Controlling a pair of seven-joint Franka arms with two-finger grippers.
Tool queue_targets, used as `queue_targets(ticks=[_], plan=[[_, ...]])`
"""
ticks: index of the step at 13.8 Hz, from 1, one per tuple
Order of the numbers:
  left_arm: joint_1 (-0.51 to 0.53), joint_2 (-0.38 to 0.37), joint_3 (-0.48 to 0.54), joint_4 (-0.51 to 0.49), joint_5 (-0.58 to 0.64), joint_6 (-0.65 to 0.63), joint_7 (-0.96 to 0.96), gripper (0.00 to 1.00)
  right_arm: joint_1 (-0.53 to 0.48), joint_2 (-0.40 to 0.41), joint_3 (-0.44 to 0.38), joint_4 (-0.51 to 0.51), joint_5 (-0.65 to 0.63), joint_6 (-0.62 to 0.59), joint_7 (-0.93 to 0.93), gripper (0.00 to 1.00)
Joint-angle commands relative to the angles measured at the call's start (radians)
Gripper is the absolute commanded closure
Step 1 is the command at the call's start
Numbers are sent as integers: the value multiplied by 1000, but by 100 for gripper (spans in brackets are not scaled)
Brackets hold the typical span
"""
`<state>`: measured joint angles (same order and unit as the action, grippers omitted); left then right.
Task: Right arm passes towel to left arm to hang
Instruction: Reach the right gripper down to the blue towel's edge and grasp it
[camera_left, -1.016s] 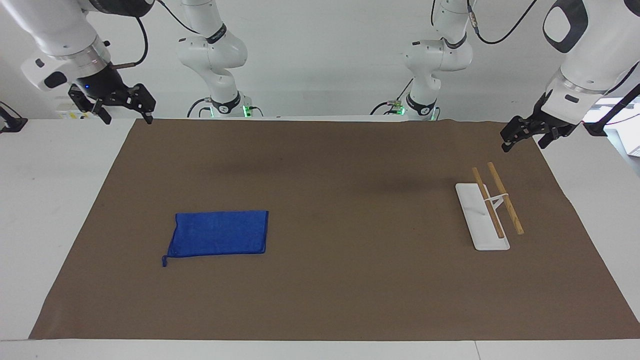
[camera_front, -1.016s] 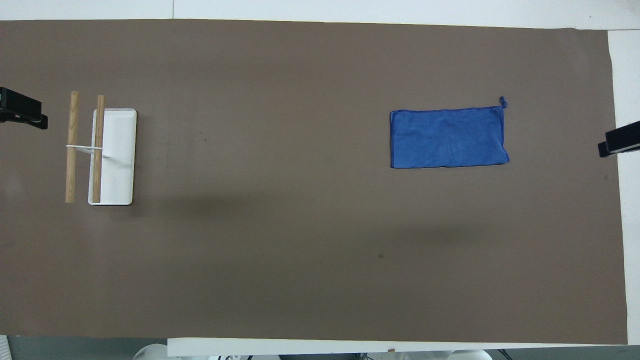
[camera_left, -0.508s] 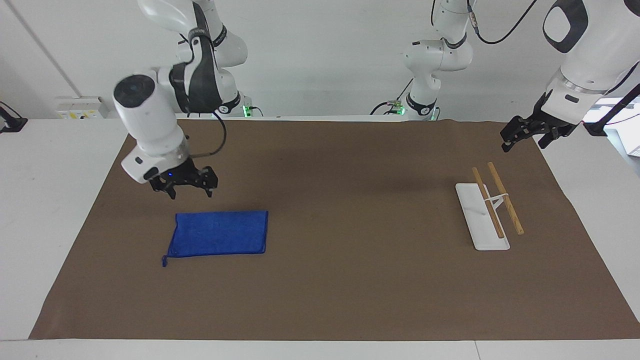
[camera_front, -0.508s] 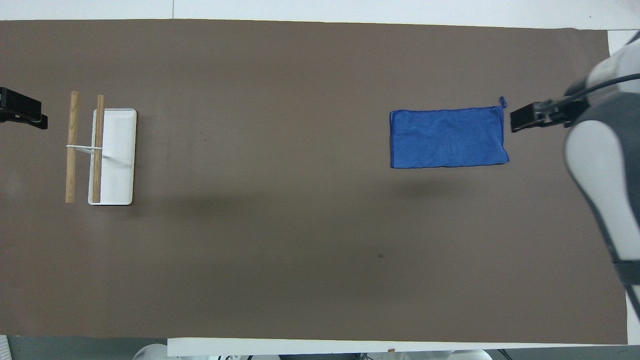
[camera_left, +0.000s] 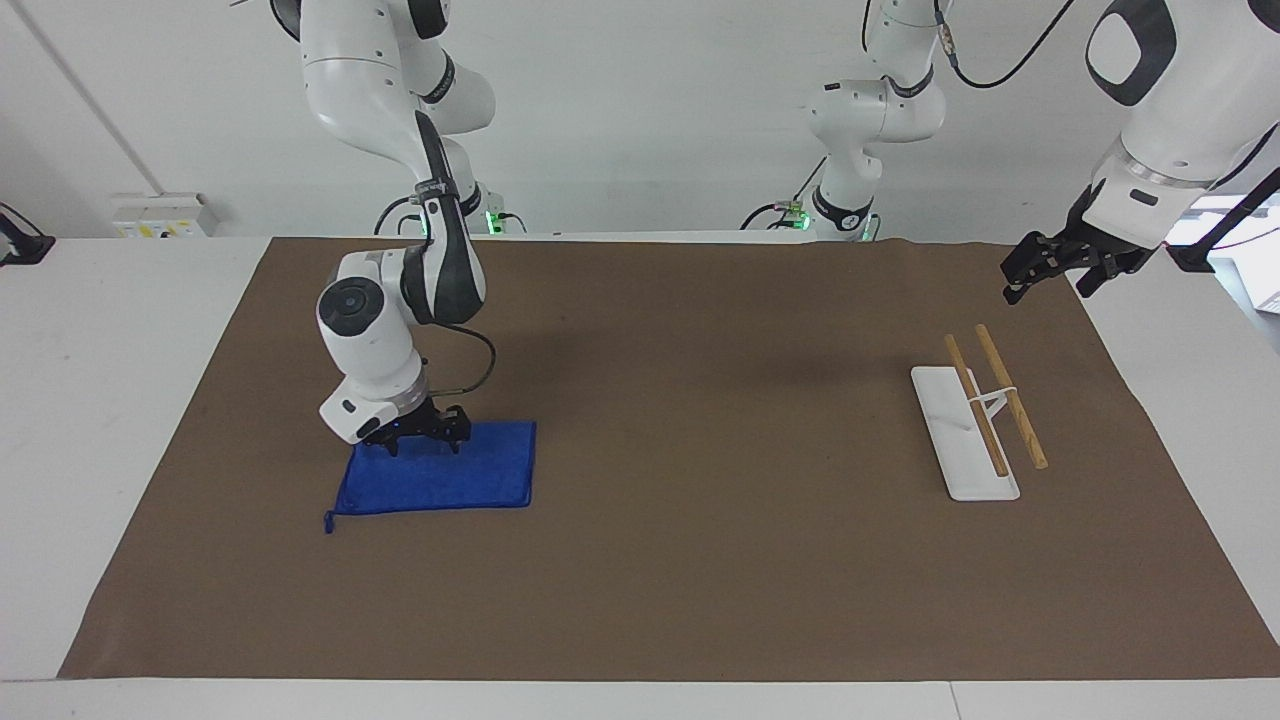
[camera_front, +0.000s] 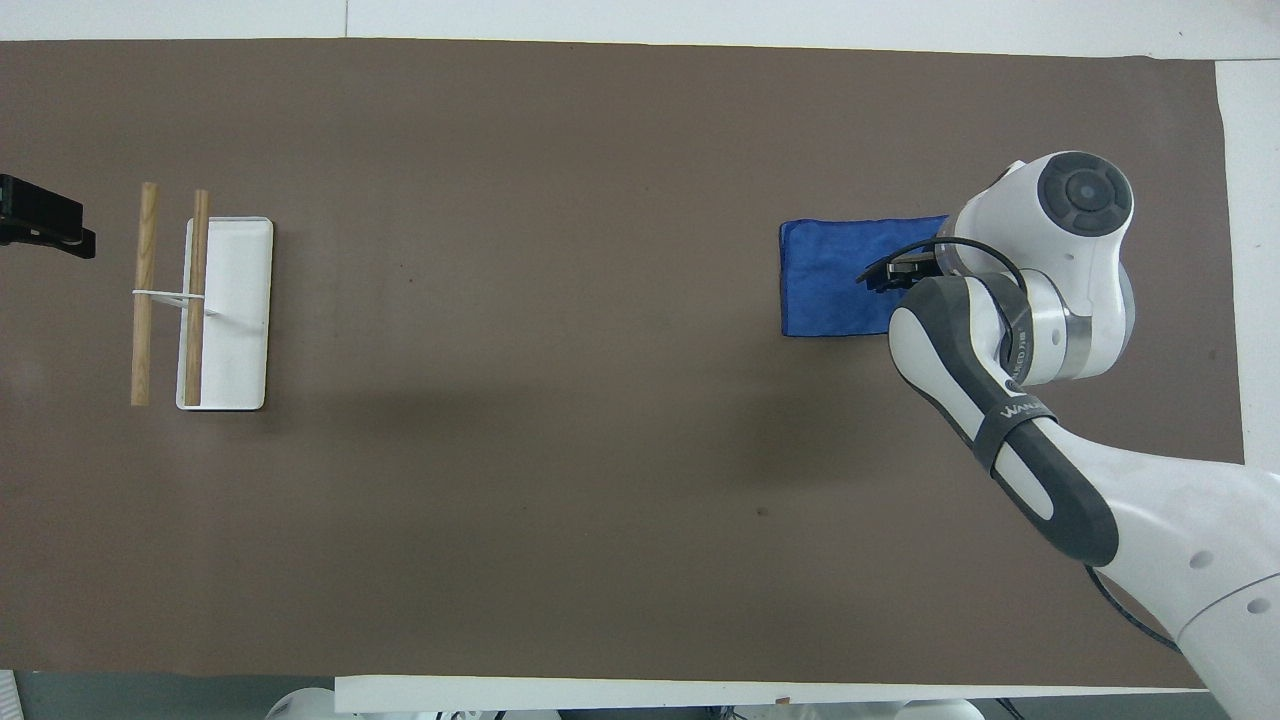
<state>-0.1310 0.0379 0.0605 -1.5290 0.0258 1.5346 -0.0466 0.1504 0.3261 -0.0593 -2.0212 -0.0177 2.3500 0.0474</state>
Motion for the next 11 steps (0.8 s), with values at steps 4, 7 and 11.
queue_targets(ticks=[4, 7, 11], plan=[[4, -12, -5, -16, 16, 7, 13, 0, -3, -19, 18, -56, 19, 31, -46, 15], [4, -12, -5, -16, 16, 7, 13, 0, -3, -21, 18, -64, 19, 37, -72, 50], [8, -13, -5, -16, 16, -5, 11, 0, -6, -19, 18, -53, 18, 28, -78, 91]])
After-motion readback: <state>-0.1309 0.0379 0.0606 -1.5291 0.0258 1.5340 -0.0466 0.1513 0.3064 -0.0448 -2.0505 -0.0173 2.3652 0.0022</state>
